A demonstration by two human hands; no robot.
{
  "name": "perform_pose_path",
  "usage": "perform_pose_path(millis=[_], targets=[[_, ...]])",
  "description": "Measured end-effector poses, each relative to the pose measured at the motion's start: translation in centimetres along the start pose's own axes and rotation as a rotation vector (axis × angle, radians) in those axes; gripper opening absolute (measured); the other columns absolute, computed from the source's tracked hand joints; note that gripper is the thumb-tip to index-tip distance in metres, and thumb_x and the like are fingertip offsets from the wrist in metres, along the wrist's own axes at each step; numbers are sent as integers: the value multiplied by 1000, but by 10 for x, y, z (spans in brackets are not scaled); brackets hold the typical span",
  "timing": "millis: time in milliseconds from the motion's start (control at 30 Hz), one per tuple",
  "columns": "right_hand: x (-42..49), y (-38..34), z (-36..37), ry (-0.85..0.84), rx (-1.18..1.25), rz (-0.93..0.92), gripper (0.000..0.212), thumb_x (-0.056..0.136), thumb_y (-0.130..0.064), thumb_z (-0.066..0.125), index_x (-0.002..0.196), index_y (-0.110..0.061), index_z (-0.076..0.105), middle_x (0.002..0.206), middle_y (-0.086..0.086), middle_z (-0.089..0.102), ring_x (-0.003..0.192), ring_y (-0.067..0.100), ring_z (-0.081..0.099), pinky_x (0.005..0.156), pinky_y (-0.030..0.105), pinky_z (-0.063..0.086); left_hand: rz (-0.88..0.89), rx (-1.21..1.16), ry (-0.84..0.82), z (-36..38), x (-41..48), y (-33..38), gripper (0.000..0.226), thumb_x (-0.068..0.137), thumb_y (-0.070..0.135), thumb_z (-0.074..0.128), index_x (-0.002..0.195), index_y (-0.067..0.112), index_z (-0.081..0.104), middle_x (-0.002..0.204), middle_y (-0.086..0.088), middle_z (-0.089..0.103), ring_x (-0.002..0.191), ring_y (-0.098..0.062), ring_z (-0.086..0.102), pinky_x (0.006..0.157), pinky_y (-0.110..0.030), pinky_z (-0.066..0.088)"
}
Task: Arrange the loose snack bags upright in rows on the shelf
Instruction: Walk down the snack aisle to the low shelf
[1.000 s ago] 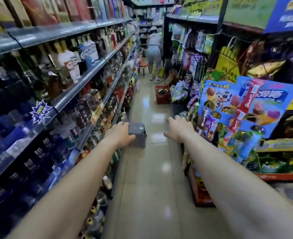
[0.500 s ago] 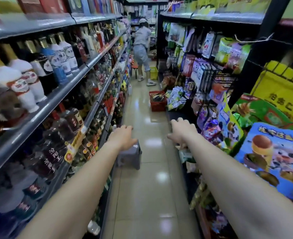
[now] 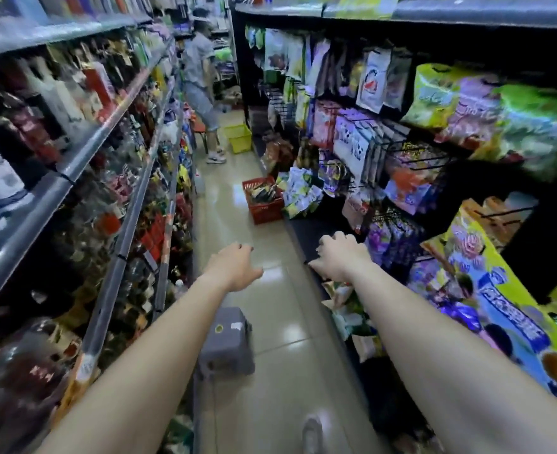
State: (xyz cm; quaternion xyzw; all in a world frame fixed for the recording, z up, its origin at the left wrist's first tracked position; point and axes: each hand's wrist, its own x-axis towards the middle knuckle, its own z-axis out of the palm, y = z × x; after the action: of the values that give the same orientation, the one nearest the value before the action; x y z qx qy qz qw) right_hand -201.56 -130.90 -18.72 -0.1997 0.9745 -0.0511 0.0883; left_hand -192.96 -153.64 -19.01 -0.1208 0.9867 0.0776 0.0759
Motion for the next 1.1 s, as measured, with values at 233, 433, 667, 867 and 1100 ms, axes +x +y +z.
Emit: perform_pose_path(millis=[233, 433, 667, 867, 1100], targets=[[150, 60, 14, -69, 70, 141, 57, 84, -53, 58, 127, -18, 49, 134, 12, 46, 124, 36, 43, 98, 51, 41, 105, 59, -55, -1, 186, 24, 68, 85, 54, 53, 141, 17, 42, 137, -10, 47, 124, -32, 48, 97, -44, 44], [247, 115, -1, -94, 153, 294, 68, 88, -54, 58, 142, -17, 42, 145, 13, 39, 132, 36, 37, 104, 49, 39, 227, 41, -135, -12, 318, 73, 70, 83, 55, 54, 141, 20, 40, 138, -9, 45, 125, -32, 47, 100, -46, 42], [294, 185, -11, -68, 214, 498, 64, 88, -52, 57, 139, -16, 43, 143, 15, 40, 131, 38, 38, 100, 48, 42, 480, 107, -200, -2, 430, 156, 69, 84, 55, 55, 140, 18, 39, 132, -9, 46, 121, -34, 48, 95, -49, 45], [299, 230, -7, 12, 310, 768, 67, 85, -54, 60, 141, -23, 43, 145, 11, 39, 130, 37, 38, 101, 48, 39, 760, 170, -268, 24, 496, 237, 65, 87, 53, 56, 139, 18, 41, 139, -11, 44, 121, -35, 48, 95, -48, 46], [309, 241, 9, 90, 365, 1158, 63, 86, -52, 61, 139, -21, 46, 145, 10, 41, 131, 34, 39, 102, 47, 39, 1180, 386, -378, 50, 573, 294, 75, 93, 58, 46, 149, 10, 31, 159, -10, 23, 142, -30, 27, 107, -44, 36]])
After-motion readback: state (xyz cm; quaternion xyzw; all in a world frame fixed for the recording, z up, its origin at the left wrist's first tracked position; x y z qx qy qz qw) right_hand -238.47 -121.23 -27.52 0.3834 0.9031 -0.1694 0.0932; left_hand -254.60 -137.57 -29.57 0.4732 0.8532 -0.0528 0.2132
